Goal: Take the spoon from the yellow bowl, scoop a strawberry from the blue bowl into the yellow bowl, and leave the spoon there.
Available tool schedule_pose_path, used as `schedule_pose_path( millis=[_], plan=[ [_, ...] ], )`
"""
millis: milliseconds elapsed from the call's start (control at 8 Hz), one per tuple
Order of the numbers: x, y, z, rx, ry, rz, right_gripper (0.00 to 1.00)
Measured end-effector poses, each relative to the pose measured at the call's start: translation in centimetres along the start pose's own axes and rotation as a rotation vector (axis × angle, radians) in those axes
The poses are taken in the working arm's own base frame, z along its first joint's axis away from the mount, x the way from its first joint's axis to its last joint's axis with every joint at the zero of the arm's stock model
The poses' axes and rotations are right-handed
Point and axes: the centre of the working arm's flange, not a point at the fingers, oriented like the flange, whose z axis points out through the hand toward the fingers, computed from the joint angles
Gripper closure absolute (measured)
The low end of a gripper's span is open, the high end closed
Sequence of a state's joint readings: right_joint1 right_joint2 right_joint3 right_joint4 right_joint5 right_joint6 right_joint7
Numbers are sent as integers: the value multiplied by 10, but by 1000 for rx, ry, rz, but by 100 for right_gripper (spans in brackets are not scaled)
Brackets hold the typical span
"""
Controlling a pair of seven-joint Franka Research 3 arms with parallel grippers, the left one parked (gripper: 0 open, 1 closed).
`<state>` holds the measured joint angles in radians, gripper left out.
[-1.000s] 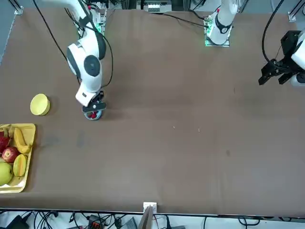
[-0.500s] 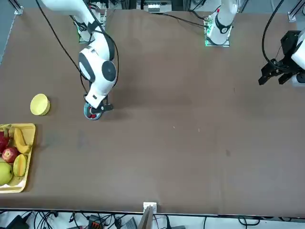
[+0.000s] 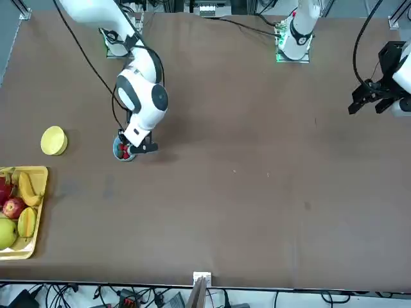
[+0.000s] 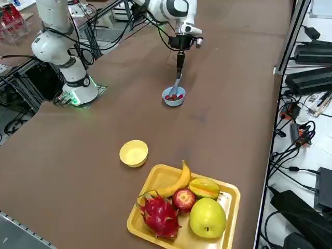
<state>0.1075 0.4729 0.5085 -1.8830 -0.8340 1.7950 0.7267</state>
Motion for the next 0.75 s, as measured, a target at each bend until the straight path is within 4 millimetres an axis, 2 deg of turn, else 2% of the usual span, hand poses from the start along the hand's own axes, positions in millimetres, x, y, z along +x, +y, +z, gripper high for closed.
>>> schedule_pose_path(
  millis=[375, 750],
  plan=[
    [5, -13, 3, -48, 49, 66, 89],
    [0, -25, 1, -99, 63, 110, 89]
  ],
)
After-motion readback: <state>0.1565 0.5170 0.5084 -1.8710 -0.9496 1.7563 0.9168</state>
